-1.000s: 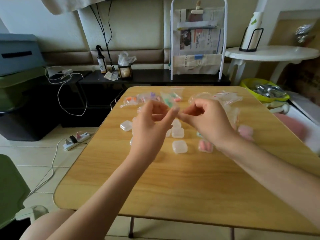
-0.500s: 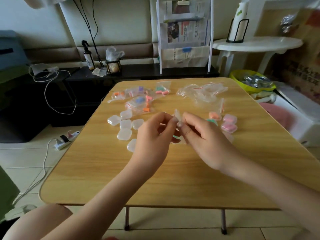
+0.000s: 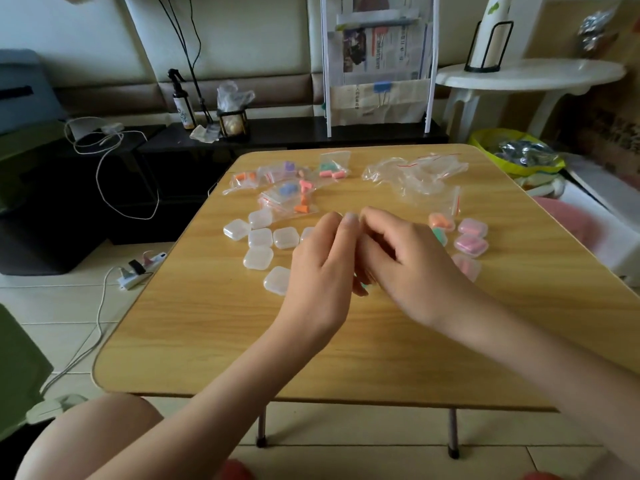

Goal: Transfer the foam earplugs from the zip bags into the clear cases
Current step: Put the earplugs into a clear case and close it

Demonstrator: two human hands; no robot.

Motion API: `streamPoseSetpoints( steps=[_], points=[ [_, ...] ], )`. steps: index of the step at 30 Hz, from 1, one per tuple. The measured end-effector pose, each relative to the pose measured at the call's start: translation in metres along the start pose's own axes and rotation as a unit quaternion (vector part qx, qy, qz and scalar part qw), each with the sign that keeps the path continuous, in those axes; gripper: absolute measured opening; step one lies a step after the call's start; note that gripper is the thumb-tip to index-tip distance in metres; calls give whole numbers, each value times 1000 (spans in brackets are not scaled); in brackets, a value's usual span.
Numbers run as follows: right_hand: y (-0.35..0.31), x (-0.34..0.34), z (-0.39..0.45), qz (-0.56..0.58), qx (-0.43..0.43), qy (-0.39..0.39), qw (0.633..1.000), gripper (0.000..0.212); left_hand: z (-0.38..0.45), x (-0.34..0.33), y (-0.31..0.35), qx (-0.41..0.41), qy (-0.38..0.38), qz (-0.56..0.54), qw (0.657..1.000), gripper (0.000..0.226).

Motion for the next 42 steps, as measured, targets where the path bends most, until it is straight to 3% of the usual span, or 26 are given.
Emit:
streamPoseSetpoints(
  steps=[6, 12, 15, 19, 22, 25, 28, 30, 33, 35, 39, 42],
  points=[
    [0, -4, -4, 9, 14, 51, 999, 32, -1, 0, 5, -65, 21, 118, 991, 37],
    [-5, 13, -6, -167, 54, 181, 968, 21, -4, -1, 16, -159, 7, 322, 933, 32],
    [-9, 24, -4, -233, 71, 210, 947, 16, -7, -5, 15, -174, -20, 361, 916, 33],
    [-11, 19, -7, -274, 144, 145, 940, 3, -2, 5, 13, -156, -1, 334, 930, 39],
    [-8, 16, -6, -314, 160, 115, 929, 22, -3, 4, 15, -169, 1, 320, 932, 38],
    [1, 10, 1, -287, 86, 59, 952, 37, -6, -3, 20, -210, -14, 310, 927, 35],
    [12, 3, 4, -161, 0, -43, 986, 38, -11, -7, 29, -260, -32, 299, 917, 31],
    [12, 4, 5, -114, -31, -55, 992, 35, -10, -2, 30, -238, -17, 267, 934, 39],
    [26, 12, 13, -49, -74, -33, 996, 27, 2, 20, 23, -118, 71, 171, 976, 39],
    [34, 17, 16, 51, -111, -45, 991, 45, 11, 37, 9, -6, 116, 132, 984, 24],
    [39, 20, 15, 151, -143, -84, 975, 46, 18, 42, -17, 165, 57, 0, 985, 16],
    [43, 18, 15, 181, -149, -88, 968, 37, 16, 36, -12, 167, 26, -84, 982, 9]
  ],
)
Point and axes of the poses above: each hand's wrist, its own z-axis towards the middle knuckle, its own x-axis out of the back of the hand, y = z × x, the point moved 6 cm from there along z, towards the middle knuckle, and after that the axes turned 11 degrees about -x, right-handed, at the moved point
